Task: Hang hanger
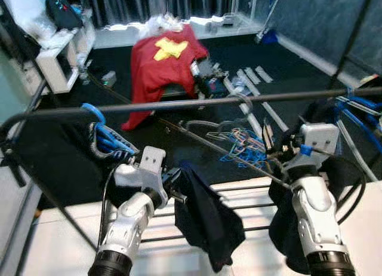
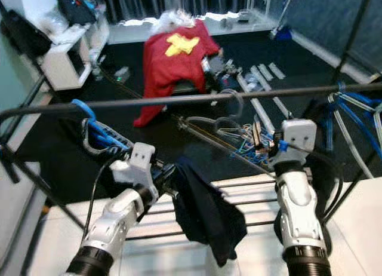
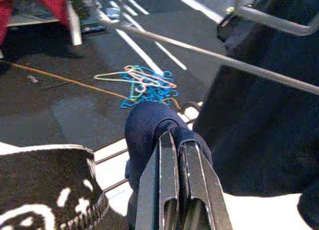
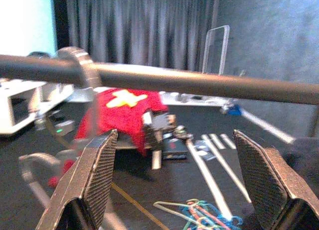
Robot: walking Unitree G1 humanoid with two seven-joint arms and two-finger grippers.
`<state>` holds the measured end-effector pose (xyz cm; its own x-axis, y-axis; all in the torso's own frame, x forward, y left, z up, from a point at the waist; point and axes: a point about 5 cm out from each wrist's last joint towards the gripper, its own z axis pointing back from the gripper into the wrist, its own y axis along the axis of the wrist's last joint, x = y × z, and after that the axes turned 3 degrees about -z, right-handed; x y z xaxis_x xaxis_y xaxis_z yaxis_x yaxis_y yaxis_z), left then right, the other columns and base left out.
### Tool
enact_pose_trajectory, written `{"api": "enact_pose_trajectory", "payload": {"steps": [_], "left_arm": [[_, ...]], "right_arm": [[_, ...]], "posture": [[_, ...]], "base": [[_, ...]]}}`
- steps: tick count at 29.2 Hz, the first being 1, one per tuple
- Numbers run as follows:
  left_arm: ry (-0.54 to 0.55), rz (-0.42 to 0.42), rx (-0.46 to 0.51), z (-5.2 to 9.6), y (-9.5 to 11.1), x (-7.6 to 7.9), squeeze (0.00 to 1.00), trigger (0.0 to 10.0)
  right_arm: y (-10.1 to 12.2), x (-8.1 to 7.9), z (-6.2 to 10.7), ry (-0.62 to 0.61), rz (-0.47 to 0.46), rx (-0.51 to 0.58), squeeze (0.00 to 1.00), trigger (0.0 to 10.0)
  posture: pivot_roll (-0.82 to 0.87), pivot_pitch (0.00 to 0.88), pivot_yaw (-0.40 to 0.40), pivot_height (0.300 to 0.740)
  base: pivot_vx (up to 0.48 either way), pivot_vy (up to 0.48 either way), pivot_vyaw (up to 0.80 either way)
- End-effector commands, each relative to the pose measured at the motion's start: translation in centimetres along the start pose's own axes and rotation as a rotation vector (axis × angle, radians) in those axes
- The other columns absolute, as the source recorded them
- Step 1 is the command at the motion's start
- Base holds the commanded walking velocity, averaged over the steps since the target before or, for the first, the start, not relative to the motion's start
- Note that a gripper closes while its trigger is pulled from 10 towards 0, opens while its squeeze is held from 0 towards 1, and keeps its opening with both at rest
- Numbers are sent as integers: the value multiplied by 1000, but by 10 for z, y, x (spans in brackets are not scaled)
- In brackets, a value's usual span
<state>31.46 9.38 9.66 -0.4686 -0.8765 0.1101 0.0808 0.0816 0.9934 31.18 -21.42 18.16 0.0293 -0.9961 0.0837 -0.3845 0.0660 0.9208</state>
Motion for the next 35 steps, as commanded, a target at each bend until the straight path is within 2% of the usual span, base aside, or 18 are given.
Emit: {"api": "enact_pose_trajectory", "payload": {"steps": [1,3,5,6,9,11,12,16,17,19,23,26,30,35], "left_arm": [[8,-11,7,3,0,-3,0,10000],[7,-16,8,4,0,-3,0,10000],[7,-18,8,4,0,-3,0,10000],[5,-22,6,5,0,-3,0,10000],[0,-31,3,7,0,-2,0,10000],[0,-31,3,7,0,-2,0,10000],[-2,-36,2,7,0,-2,0,10000],[-5,-46,1,9,0,-2,0,10000],[-6,-54,1,11,1,-2,0,10000],[-6,-54,1,11,1,-2,0,10000],[1,-82,-15,22,0,-4,0,10000],[1,-82,-15,22,0,-4,0,10000],[5,-103,-26,30,-1,-6,0,10000],[6,-107,-27,31,-1,-6,0,10000]], "right_arm": [[0,-3,-2,35,-21,-12,0,10000],[1,-8,-6,130,-47,-25,0,10000],[0,-8,-8,165,-59,-46,0,10000],[-2,-7,-10,196,-60,-76,47,10000],[-8,-4,-15,236,-62,-136,59,10000],[-8,-4,-15,236,-62,-136,59,10000],[-14,-1,-18,259,-42,-180,0,10000],[-18,4,-23,266,-27,-222,0,10000],[-21,10,-27,275,-10,-258,0,10000],[-21,10,-27,275,-10,-258,0,10000],[-22,25,-40,331,7,-350,0,10000],[-22,25,-40,331,7,-350,0,10000],[-15,26,-49,442,-18,-374,0,10000],[-13,25,-51,483,-35,-374,0,10000]], "posture": [[-109,40,51,740],[-108,42,51,740],[-104,46,50,740],[-101,48,49,740],[-99,53,50,740],[-99,53,50,740],[-91,62,48,740],[-83,72,42,740],[-76,78,38,740],[-76,78,38,740],[-49,108,21,740],[-49,108,21,740],[-35,121,11,740],[-32,124,8,740]], "base": [[0,0,0],[0,0,0],[0,0,0],[0,0,0],[0,0,0],[0,0,0],[0,0,0],[0,0,0],[0,0,0],[0,0,0],[0,0,0],[0,0,0],[0,0,0],[0,0,0]]}}
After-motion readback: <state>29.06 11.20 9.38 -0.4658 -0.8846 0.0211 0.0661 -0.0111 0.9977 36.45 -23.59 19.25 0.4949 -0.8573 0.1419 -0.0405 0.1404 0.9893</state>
